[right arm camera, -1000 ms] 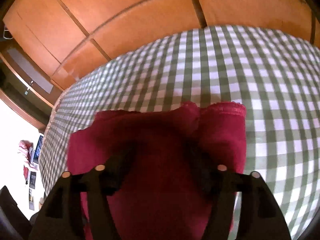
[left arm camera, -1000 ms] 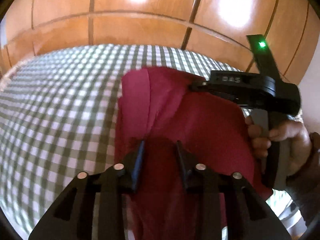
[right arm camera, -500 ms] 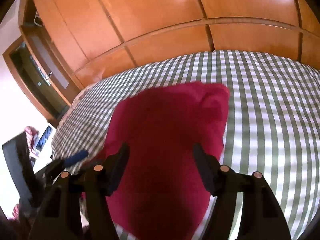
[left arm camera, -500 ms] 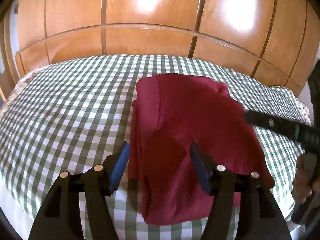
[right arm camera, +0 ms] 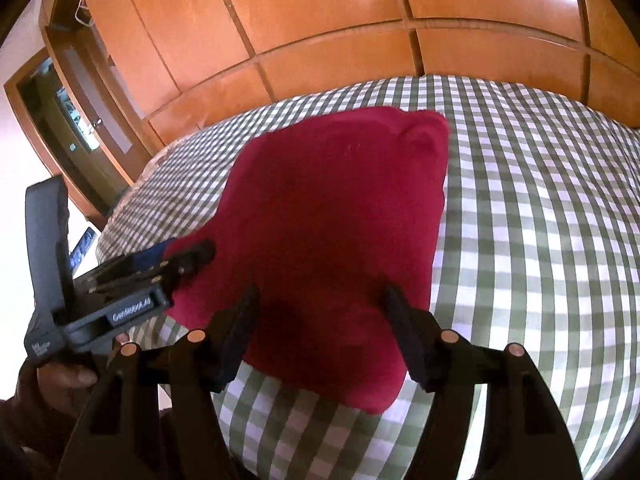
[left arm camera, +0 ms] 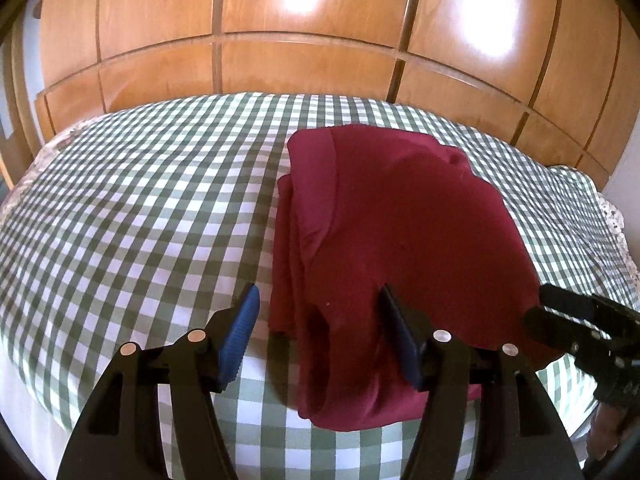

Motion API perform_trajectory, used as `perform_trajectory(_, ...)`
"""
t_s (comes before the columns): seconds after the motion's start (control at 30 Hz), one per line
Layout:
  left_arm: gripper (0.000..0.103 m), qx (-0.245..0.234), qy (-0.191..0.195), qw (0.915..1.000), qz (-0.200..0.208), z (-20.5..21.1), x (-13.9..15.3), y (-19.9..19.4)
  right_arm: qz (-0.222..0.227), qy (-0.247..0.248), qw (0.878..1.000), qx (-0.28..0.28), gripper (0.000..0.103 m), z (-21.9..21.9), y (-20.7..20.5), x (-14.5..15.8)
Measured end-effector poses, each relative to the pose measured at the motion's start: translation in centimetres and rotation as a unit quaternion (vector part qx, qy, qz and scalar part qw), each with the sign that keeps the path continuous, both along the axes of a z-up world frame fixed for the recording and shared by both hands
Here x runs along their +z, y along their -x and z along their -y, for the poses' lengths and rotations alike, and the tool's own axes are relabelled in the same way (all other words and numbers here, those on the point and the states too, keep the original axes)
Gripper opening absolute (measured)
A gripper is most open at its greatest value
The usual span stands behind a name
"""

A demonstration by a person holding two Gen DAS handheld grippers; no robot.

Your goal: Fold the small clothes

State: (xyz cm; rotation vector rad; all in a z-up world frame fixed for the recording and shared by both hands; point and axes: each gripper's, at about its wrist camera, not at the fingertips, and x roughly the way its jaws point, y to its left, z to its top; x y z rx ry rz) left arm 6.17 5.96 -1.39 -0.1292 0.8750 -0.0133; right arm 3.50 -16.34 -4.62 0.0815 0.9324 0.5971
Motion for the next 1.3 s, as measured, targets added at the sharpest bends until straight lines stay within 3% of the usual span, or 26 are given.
perform_trajectory(0.2, 0.068, 0.007, 0.012, 0.9998, -0.014, -0.3, -1.5, -0.1, -0.001, 0.013, 1.0, -0.002, 0.066, -0.3, 0.8, -2.0)
perform_trajectory(0.37, 0.073, 0.01, 0.024, 0.9995, -0.017, -0.8, -2.3, -0.1, 0.0, 0.016, 1.0, 0.016, 0.069, -0.4, 0.7, -1.8)
perform_trajectory(0.5, 0.074, 0.006, 0.048, 0.9986, -0.019, -1.6, -2.9, -0.1, -0.032, -0.039, 0.998, 0.023, 0.076, 1.2, -0.5, -0.5)
perform_trajectory(0.63, 0.075, -0.001, 0.069, 0.9974, -0.021, -2.1, -3.2, -0.1, -0.048, -0.077, 0.996, -0.008, 0.084, 3.1, -2.7, 0.1)
perform_trajectory(0.87, 0.075, -0.015, 0.122, 0.9922, -0.025, -3.3, -3.9, -0.2, -0.098, -0.124, 0.986, -0.052, 0.085, 4.7, -8.2, -2.1)
perform_trajectory(1.03, 0.074, -0.034, 0.148, 0.9882, -0.019, -3.8, -4.2, -0.3, -0.145, -0.157, 0.976, -0.035, 0.086, 3.7, -11.1, -4.3)
perform_trajectory(1.13, 0.071, -0.048, 0.177, 0.983, -0.016, -4.2, -4.6, -0.4, -0.161, -0.167, 0.972, -0.026, 0.082, 2.3, -11.7, -5.3)
perform_trajectory(1.23, 0.064, -0.055, 0.205, 0.9771, -0.016, -4.5, -4.7, -0.4, -0.155, -0.152, 0.976, -0.027, 0.068, 1.7, -11.1, -5.0)
perform_trajectory(1.3, 0.057, -0.061, 0.22, 0.9734, -0.017, -4.5, -4.6, -0.3, -0.15, -0.152, 0.977, -0.028, 0.052, 1.8, -10.7, -4.4)
